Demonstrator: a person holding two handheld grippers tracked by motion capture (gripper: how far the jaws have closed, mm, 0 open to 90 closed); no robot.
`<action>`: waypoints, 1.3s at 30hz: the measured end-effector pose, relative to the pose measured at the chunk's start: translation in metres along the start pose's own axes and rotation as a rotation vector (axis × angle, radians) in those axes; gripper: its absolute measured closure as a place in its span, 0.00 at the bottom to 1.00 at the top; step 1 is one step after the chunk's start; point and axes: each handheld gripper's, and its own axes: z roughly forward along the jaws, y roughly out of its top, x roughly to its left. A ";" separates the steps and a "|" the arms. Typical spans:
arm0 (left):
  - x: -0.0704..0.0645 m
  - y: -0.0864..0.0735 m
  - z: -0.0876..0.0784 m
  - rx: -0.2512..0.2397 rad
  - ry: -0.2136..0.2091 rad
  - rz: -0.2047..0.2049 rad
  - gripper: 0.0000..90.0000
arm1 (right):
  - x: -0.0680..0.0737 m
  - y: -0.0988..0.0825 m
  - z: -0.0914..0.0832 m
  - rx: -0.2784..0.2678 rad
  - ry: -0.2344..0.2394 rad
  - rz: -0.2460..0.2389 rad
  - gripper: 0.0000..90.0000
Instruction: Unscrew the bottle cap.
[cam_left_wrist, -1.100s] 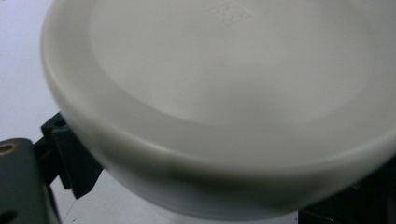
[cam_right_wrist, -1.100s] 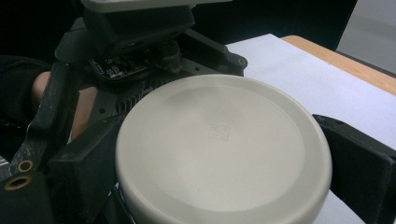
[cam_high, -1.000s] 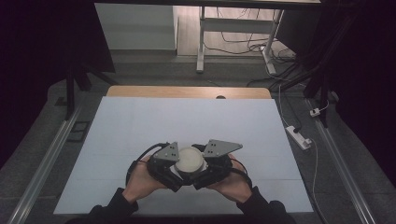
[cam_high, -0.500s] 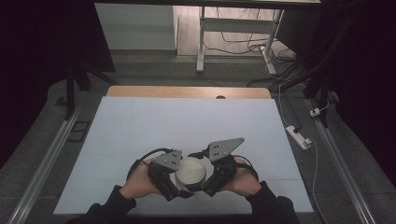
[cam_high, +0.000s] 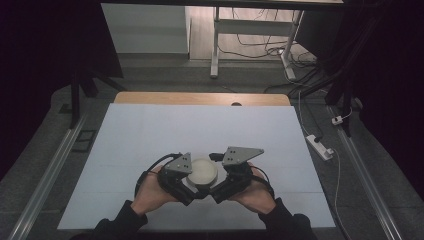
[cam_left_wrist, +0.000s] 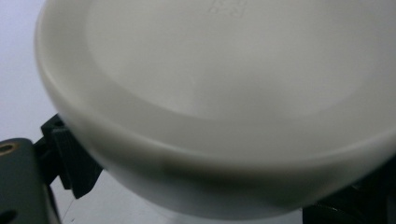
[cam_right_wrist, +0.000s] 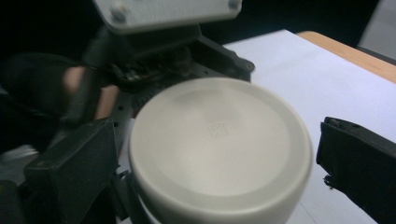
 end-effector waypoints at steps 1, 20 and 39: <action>0.000 0.000 0.000 0.000 0.000 0.000 0.08 | 0.002 0.000 0.002 0.010 -0.020 -0.008 0.00; -0.004 0.001 0.000 0.004 -0.132 0.089 0.08 | 0.003 -0.002 0.003 0.029 0.119 -0.030 0.08; 0.006 -0.005 -0.004 0.011 -0.059 0.042 0.08 | 0.000 0.002 -0.007 0.002 0.063 -0.032 0.08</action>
